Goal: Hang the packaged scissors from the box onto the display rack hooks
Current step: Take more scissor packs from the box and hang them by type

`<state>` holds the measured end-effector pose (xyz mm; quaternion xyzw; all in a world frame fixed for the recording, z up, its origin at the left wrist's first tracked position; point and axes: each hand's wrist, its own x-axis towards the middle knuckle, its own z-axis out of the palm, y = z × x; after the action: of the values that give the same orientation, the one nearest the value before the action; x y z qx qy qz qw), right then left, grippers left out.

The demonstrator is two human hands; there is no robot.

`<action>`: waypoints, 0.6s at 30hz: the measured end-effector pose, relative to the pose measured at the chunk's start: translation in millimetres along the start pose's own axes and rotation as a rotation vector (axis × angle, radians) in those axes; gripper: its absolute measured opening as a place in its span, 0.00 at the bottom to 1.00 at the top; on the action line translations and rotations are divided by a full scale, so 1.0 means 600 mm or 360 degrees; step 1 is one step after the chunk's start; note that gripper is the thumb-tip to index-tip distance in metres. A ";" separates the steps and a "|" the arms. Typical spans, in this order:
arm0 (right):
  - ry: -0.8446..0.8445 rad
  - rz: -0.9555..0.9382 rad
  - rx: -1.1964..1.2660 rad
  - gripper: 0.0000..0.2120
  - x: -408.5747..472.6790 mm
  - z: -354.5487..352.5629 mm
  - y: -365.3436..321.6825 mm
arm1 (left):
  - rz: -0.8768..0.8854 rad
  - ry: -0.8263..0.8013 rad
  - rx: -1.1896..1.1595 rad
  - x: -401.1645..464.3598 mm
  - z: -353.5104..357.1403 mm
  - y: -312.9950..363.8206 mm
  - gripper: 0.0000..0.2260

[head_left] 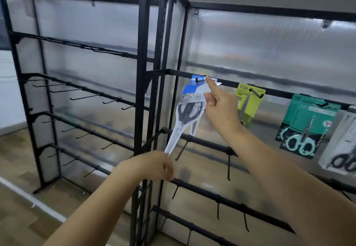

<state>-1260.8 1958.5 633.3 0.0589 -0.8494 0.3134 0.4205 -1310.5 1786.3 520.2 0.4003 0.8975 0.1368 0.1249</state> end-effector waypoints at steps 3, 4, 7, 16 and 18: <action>-0.0001 -0.0025 0.0015 0.21 0.009 0.004 -0.006 | -0.0011 0.0003 0.0070 0.002 -0.015 -0.011 0.05; 0.0012 -0.0067 0.0005 0.21 0.008 0.006 -0.008 | -0.0029 -0.0013 0.0057 0.000 -0.020 -0.014 0.05; 0.0040 -0.0196 -0.0013 0.21 0.002 0.009 -0.013 | -0.0072 -0.0107 -0.0034 -0.004 -0.033 -0.023 0.07; -0.0035 -0.0063 -0.0255 0.22 0.036 0.027 0.024 | -0.0200 0.0118 0.0334 0.012 -0.075 -0.038 0.09; -0.0028 0.0002 -0.0273 0.21 0.041 0.029 0.042 | -0.0232 0.0440 0.0348 0.016 -0.082 -0.036 0.08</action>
<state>-1297.5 1972.8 631.7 0.0249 -0.8768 0.2392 0.4164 -1347.8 1772.2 557.3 0.3229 0.9422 0.0828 -0.0343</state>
